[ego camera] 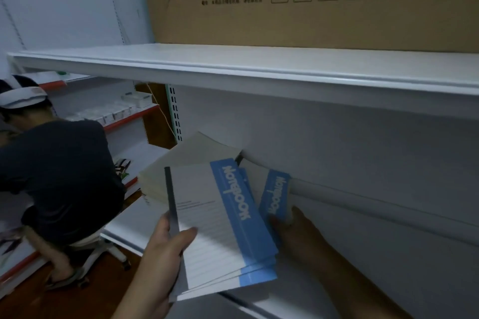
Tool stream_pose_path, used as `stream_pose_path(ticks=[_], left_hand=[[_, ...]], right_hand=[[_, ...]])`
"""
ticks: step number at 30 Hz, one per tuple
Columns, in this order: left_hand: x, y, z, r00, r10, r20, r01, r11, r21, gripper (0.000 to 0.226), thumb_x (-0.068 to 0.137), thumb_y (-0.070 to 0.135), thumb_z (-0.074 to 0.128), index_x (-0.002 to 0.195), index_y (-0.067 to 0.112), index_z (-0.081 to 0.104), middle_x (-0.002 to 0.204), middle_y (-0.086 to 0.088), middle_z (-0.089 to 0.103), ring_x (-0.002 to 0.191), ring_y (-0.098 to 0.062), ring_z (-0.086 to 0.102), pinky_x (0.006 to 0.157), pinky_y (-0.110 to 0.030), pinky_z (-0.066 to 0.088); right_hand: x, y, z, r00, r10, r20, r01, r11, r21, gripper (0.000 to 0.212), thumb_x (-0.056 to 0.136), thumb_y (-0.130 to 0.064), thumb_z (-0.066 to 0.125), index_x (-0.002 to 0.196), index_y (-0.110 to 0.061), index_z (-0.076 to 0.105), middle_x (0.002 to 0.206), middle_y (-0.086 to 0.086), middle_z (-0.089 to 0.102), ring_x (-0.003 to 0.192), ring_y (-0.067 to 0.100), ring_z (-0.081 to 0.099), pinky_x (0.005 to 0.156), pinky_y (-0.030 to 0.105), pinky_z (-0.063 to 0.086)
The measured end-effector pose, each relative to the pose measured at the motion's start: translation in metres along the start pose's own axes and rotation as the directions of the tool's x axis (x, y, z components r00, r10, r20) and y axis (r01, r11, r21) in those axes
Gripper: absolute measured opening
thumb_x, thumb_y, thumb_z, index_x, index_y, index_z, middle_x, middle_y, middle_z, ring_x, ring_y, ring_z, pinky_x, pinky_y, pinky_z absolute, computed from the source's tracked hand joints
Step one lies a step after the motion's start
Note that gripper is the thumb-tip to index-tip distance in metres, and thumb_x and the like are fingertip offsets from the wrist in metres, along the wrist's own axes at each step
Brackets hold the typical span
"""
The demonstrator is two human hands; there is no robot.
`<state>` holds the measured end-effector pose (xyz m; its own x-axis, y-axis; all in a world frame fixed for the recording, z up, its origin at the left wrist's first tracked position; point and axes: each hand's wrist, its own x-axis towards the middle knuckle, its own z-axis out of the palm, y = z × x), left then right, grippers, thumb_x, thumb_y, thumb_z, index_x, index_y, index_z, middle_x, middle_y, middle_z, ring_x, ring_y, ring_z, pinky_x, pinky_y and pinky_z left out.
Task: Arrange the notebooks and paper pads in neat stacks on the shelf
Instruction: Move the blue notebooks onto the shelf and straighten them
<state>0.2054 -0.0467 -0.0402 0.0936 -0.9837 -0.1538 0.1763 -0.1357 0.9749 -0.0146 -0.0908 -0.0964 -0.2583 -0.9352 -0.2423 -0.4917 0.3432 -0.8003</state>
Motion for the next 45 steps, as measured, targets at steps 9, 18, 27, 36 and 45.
stream_pose_path(ticks=[9,18,27,36,45], left_hand=[[-0.011,-0.012,0.037,0.996,0.029,0.078,-0.035,0.997,0.068,0.052,0.086,-0.006,0.056,0.127,0.021,0.037,0.098,-0.001,0.059,0.081,-0.011,0.056,0.061,-0.023,0.041],[-0.081,-0.085,0.218,0.924,-0.067,0.376,0.027,0.993,0.112,0.039,0.085,-0.007,0.057,0.120,0.009,0.047,0.090,-0.007,0.065,0.071,-0.014,0.062,0.045,-0.011,0.048],[-0.181,-0.145,0.379,0.753,-0.232,0.616,0.209,0.972,0.111,0.042,0.089,-0.008,0.051,0.124,0.015,0.043,0.090,-0.004,0.060,0.078,-0.018,0.057,0.060,-0.026,0.042],[-0.261,-0.190,0.540,0.524,-0.344,0.779,0.160,0.938,0.307,0.029,0.085,-0.010,0.054,0.108,0.003,0.066,0.096,-0.010,0.071,0.088,-0.026,0.067,0.075,-0.032,0.056],[-0.258,-0.199,0.565,0.593,-0.237,0.770,-0.236,0.863,0.447,0.029,0.087,0.001,0.054,0.113,0.005,0.065,0.117,-0.005,0.063,0.098,-0.018,0.060,0.076,-0.020,0.050]], right_hand=[[-0.076,0.067,-0.136,0.952,0.169,-0.255,0.025,0.787,0.616,0.024,0.094,-0.010,0.051,0.117,-0.015,0.056,0.082,0.008,0.059,0.063,0.023,0.049,0.053,0.028,0.030],[-0.135,0.143,-0.174,0.955,-0.006,-0.295,0.027,0.997,0.070,0.050,0.073,-0.056,0.052,0.113,-0.026,0.061,0.104,0.001,0.064,0.086,0.005,0.064,0.074,0.016,0.048],[-0.220,0.263,-0.306,0.904,0.193,-0.381,-0.050,0.933,0.356,0.033,0.070,-0.018,0.056,0.097,-0.034,0.065,0.091,-0.017,0.070,0.084,-0.007,0.062,0.068,0.009,0.047],[-0.266,0.375,-0.445,0.652,0.289,-0.701,-0.215,0.957,0.194,0.033,0.081,-0.011,0.053,0.111,-0.009,0.063,0.094,0.009,0.066,0.079,0.023,0.062,0.061,0.027,0.051],[-0.241,0.405,-0.456,0.573,0.300,-0.762,-0.635,0.751,-0.183,0.042,0.089,-0.040,0.040,0.128,-0.029,0.052,0.145,0.004,0.038,0.135,0.027,0.031,0.100,0.039,0.039]])
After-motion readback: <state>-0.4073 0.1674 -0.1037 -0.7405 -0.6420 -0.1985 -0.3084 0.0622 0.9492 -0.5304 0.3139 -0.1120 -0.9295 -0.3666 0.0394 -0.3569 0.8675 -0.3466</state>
